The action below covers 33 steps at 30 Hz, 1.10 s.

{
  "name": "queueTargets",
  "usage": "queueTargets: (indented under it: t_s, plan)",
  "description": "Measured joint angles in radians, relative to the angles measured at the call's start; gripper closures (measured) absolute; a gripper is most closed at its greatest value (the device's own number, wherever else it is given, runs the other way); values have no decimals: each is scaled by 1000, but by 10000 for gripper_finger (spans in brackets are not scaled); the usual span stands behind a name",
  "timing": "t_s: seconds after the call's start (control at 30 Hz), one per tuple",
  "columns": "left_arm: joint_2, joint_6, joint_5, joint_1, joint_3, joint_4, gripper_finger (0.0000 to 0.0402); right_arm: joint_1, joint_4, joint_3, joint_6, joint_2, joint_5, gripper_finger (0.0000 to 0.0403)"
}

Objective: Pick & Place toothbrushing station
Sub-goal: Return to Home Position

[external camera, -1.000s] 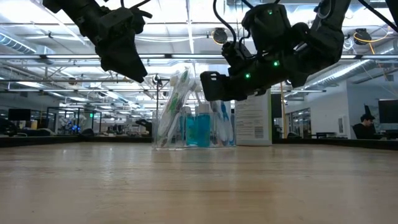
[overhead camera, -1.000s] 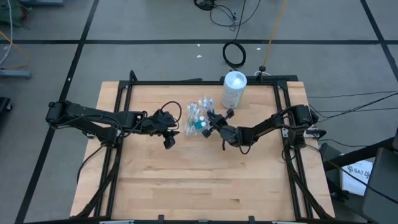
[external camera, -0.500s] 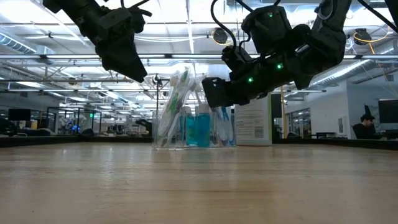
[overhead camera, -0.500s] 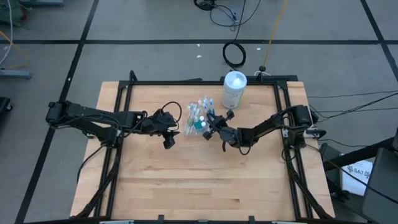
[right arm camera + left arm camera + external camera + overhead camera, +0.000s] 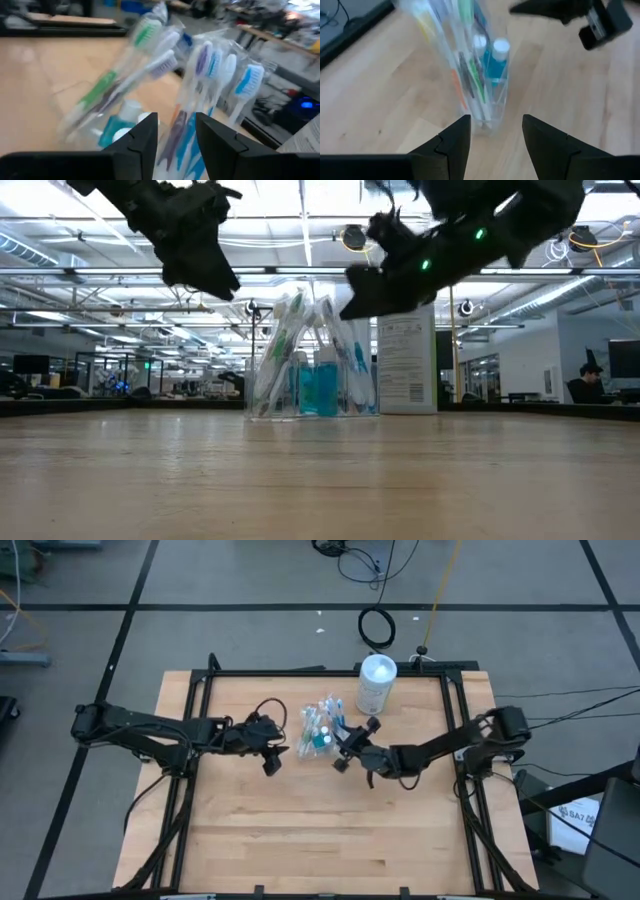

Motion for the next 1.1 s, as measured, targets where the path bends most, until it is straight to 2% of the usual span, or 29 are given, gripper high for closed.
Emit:
queueTargets:
  t_s: [0.17, 0.27, 0.4, 0.53, 0.73, 0.97, 1.1]
  plan:
    - [-76, 4, -4, -4, 0, -32, 217, 6, -252, 0, 76, -160, -178, 276]
    - [-139, 26, -49, -16, 0, -64, 217, 6, -403, 0, 119, -258, -276, 278]
    - [-238, 27, -153, -52, 1, -126, 217, 12, -564, 0, 179, -392, -295, 281]
    - [-326, 33, -191, -94, 0, -149, 217, 16, -673, -3, 188, -508, -307, 281]
    - [-423, 93, -193, -164, 0, -164, 217, 36, -643, -103, 116, -681, -484, 284]
    - [-517, 116, -253, -211, -1, -228, 217, 94, -479, -319, 103, -927, -510, 286]
    - [-563, 153, -287, -239, -29, -226, 217, 111, -315, -478, 75, -1068, -602, 285]
